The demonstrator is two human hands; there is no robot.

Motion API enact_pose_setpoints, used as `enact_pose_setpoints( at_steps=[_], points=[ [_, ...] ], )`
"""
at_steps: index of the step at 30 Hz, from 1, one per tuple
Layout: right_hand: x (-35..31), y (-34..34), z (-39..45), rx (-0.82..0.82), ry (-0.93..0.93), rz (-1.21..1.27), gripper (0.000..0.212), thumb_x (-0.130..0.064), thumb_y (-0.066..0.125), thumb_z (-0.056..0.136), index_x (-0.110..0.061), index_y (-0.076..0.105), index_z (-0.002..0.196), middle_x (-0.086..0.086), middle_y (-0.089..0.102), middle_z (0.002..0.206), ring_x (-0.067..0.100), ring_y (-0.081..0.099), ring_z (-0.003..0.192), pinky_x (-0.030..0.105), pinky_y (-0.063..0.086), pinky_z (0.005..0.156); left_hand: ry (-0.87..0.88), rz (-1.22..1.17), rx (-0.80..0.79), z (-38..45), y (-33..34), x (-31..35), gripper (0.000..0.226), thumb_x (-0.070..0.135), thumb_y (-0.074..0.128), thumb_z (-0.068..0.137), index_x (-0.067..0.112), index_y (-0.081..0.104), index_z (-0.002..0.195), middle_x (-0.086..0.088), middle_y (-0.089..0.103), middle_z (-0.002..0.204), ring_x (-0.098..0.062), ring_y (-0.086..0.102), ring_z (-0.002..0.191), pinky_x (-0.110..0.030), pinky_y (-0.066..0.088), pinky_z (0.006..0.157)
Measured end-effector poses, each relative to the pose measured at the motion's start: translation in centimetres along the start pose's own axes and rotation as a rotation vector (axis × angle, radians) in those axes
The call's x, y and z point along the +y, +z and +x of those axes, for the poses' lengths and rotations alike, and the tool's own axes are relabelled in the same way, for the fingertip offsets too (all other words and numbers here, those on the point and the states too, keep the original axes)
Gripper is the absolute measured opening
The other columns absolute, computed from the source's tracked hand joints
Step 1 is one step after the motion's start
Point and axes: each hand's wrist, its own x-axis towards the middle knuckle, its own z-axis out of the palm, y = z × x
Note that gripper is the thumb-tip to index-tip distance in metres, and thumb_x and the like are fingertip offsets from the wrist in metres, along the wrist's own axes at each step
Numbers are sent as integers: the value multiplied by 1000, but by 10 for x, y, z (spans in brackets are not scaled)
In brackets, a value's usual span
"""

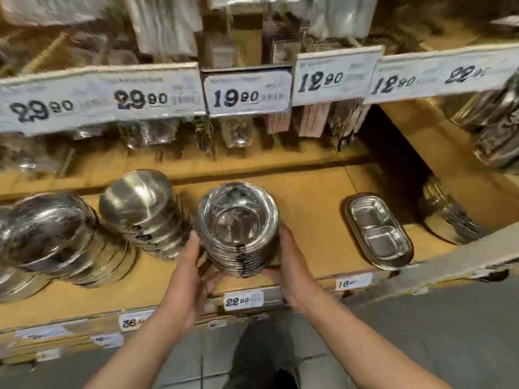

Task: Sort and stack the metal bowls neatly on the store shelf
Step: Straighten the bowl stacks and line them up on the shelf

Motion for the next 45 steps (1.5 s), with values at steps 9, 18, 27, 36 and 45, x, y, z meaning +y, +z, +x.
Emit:
enact_pose_setpoints(
  at_steps=[9,18,27,36,45],
  points=[
    [-55,-84,43,40,-1,-82,34,-63,41,96,-44,67,107,-13,73,109,14,61,106,35,55,74,-37,73,-47,32,86,-13,32,64,51,95,45,63,118,10,68,123,-18,66,115,-51,56,97],
    [-67,-110,51,34,-46,-109,39,-62,44,94,-35,67,111,-16,77,97,16,66,110,27,57,68,-32,86,-84,49,112,-18,36,65,49,94,41,58,120,11,64,121,-19,59,123,-49,55,97],
    [-72,-118,49,78,-90,-87,43,-64,46,92,-38,65,122,-9,70,121,17,61,117,44,54,90,-44,123,-162,52,121,-16,36,62,47,98,40,56,125,9,61,123,-19,57,124,-53,51,103],
    [-75,-116,45,54,-105,-89,42,-68,43,92,-46,59,124,-13,61,129,18,53,126,55,47,100,-55,138,-175,56,118,-13,43,64,48,95,32,65,118,4,61,126,-19,54,127,-53,46,107],
    [-73,-115,44,61,-113,-104,35,-68,42,95,-51,62,118,-18,65,122,12,57,120,47,54,90,-42,152,-204,60,127,-6,48,72,45,92,39,63,122,20,77,94,-16,63,115,-42,57,95]
  ],
)
